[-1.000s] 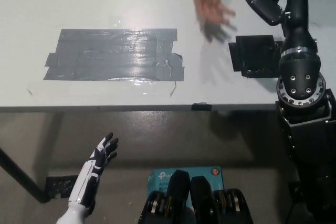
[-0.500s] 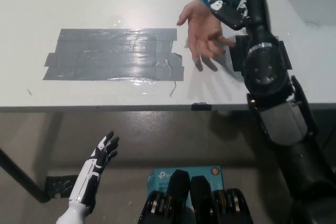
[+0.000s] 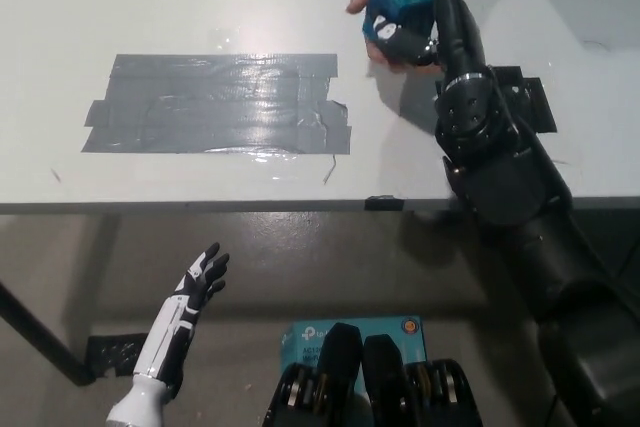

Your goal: A rubick's cube is kept in the black marked spot on the table and the robot uses its right arm to pick it up and hands it to a person

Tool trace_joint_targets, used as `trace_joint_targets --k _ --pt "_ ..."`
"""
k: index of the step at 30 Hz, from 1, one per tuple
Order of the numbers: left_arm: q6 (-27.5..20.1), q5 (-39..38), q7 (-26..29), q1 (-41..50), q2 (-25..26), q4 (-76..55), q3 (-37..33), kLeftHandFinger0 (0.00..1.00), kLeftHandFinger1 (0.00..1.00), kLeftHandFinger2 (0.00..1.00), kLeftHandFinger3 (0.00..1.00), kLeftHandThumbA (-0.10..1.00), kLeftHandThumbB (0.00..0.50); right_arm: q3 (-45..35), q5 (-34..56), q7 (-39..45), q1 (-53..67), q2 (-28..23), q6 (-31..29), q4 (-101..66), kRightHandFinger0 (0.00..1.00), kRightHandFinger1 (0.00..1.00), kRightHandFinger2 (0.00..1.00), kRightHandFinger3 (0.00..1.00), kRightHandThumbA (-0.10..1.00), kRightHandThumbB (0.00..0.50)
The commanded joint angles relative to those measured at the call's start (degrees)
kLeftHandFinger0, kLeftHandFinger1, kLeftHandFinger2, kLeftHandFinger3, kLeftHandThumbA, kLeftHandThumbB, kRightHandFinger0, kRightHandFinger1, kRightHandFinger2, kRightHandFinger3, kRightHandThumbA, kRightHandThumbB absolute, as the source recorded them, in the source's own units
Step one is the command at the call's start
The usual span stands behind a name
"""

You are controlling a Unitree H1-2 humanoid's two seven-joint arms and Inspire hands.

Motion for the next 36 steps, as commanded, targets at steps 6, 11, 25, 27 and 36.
trace_joint_targets --k 6,11,25,27,36 --pt "-0.5 1.3 -0.2 -0.8 0.8 -1.2 -0.3 1.0 1.0 1.0 1.0 0.99 0.276 -0.5 1.0 -2.6 -8.2 -1.3 -8.8 14.2 0.03 0.11 0.54 0.85 -0.1 0.256" --pt "-0.2 1.6 -0.2 -0.8 0.8 -1.6 -0.3 1.0 1.0 1.0 1.0 0.98 0.27 1.7 0.4 5.9 -8.3 -2.6 -7.1 15.4 0.84 1.0 1.0 1.0 0.48 0.432" --pt "0.1 1.8 -0.2 -0.6 0.6 -1.6 -0.4 1.0 1.0 1.0 1.0 0.96 0.271 0.7 0.7 7.4 -3.9 -4.7 -5.9 1.0 1.0 1.0 1.0 1.0 0.86 0.5" --pt "0.0 1.9 -0.1 -0.8 0.7 -1.5 -0.4 1.0 1.0 1.0 1.0 0.96 0.269 0.7 0.2 7.5 -2.7 -5.4 -4.9 -4.0 1.0 1.0 1.0 1.0 0.86 0.5" --pt "0.8 1.4 -0.4 -1.2 0.7 -1.7 -0.2 1.0 1.0 1.0 1.0 0.91 0.259 -0.9 0.2 14.5 13.6 -10.0 7.0 -52.8 1.0 1.0 1.0 1.0 0.87 0.449"
